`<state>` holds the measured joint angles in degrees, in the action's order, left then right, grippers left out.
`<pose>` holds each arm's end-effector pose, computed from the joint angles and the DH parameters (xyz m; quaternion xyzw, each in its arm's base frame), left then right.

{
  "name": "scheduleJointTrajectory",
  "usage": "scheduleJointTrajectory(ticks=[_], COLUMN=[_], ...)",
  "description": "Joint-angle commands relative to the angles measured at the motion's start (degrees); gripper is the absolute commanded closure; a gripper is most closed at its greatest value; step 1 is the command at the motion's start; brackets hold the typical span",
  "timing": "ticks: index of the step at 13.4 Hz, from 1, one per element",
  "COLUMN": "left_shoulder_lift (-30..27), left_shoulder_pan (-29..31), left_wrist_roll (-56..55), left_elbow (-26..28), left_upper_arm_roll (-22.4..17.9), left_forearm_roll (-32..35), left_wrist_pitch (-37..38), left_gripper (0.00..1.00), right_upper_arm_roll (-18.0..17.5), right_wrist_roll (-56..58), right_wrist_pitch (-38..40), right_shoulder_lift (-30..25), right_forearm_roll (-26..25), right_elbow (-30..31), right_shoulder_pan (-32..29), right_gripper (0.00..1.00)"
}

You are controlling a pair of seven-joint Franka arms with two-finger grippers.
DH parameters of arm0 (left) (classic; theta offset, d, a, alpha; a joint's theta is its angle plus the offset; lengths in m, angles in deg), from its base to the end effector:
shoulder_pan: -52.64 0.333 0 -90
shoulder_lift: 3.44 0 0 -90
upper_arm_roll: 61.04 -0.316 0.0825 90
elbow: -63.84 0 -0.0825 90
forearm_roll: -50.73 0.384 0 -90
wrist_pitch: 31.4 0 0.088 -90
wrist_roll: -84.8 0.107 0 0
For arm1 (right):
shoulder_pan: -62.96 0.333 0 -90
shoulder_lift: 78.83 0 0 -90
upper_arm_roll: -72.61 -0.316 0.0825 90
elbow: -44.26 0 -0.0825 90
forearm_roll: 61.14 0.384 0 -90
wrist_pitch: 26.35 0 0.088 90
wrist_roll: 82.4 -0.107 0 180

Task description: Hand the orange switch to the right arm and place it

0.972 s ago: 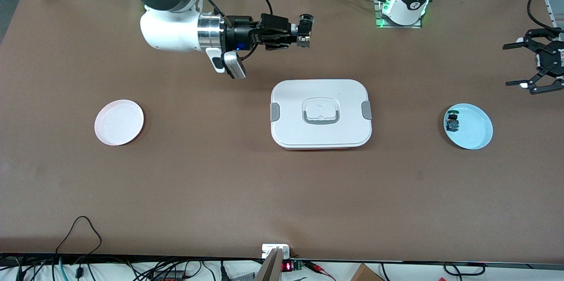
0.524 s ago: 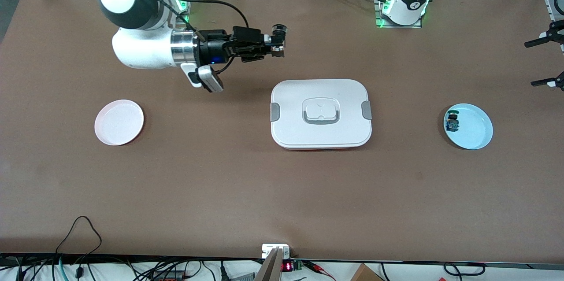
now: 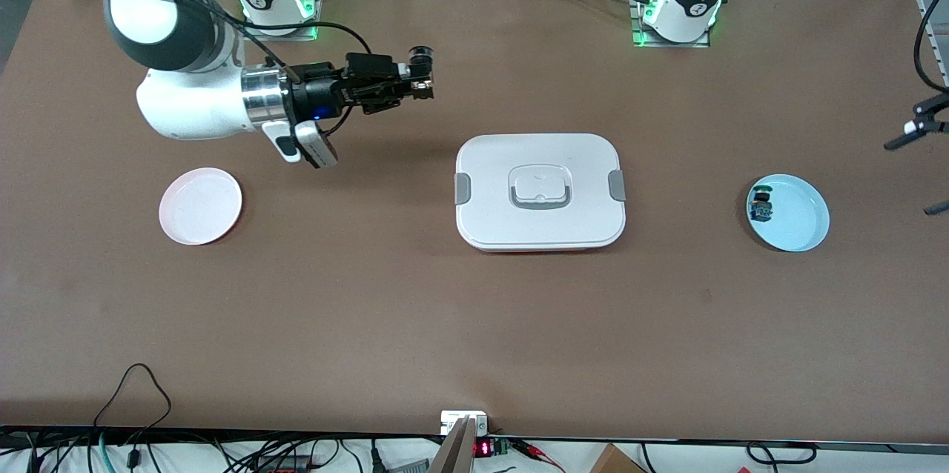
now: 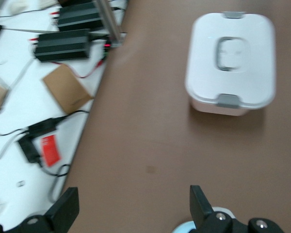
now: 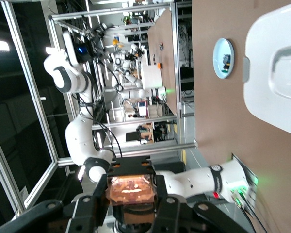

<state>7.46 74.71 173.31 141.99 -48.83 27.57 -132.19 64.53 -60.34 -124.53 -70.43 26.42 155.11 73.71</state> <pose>0.6241 0.0879 0.6406 0.7635 -0.5988 0.2328 0.0659 0.5299 0.2755 0.4672 -0.7358 -0.0388 0.1145 0.6663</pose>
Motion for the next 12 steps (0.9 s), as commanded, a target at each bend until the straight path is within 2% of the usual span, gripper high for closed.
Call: scheduleJointTrajectory(ticks=[1, 3, 4, 10, 12], left_shoulder_lift=[-3.77, -6.75, -9.12, -17.04, -18.63], left_shoulder_pan=[-12.88, -21.85, -23.37, -23.56, -23.65], left_wrist_roll=[-6.84, -12.36, -19.36, -56.63, -66.06], left_elbow=[2.27, 2.79, 5.23, 14.64, 17.46], left_upper_arm_roll=[-11.63, -19.11, -19.84, -19.76, -19.32], left_forearm_roll=[2.23, 8.71, 10.05, 14.97, 16.73], left_wrist_pitch=[-4.24, -4.15, -3.89, 4.10, 4.37], left_gripper=[0.00, 0.00, 0.00, 0.00, 0.00], right_upper_arm_roll=[-0.54, -0.54, -0.54, -0.54, -0.54], right_wrist_roll=[0.18, 0.53, 0.53, 0.79, 1.58], right_wrist_pitch=[4.65, 6.94, 8.25, 12.65, 13.45], right_shoulder_lift=[0.21, 0.30, 0.47, 0.30, 0.03], right_forearm_roll=[-5.10, -9.76, -11.96, -29.35, -34.72], right_elbow=[0.42, 0.42, 0.33, 0.07, 0.07], right_shoulder_pan=[-3.62, -5.81, -6.70, -10.04, -10.83], right_gripper=[0.77, 0.77, 0.77, 0.77, 0.76])
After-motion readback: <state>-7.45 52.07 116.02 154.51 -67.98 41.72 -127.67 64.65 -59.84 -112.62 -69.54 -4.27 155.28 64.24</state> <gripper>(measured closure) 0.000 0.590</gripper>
